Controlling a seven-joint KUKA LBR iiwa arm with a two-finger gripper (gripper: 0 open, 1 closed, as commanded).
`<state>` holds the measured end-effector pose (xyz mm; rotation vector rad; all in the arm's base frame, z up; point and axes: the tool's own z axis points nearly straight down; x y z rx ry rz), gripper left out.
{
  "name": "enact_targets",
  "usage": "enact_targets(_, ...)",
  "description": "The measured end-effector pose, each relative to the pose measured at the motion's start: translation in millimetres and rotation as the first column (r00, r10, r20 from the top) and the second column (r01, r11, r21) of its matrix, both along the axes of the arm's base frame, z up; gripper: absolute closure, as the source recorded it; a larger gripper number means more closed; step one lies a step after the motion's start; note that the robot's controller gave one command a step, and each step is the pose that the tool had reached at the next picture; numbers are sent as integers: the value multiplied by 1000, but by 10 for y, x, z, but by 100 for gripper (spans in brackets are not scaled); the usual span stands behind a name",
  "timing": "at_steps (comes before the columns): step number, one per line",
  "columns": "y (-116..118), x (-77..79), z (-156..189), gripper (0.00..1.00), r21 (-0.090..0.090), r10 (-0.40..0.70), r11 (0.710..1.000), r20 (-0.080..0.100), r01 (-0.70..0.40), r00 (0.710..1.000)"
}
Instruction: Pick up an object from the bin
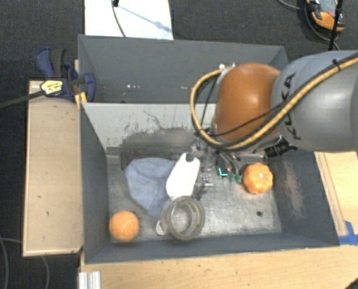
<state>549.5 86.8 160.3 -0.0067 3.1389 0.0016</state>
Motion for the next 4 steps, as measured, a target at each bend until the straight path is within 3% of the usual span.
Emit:
enact_targets(1,9,22,-421,0,-6,22,1000,-3,-22,1000)
enact_targets(2,29,-26,-586,0,-2,21,1000,-6,-21,1000)
enact_targets(3,119,22,-563,0,1,58,998,6,-58,998)
enact_targets(4,325,24,-833,0,-2,100,995,2,-100,995)
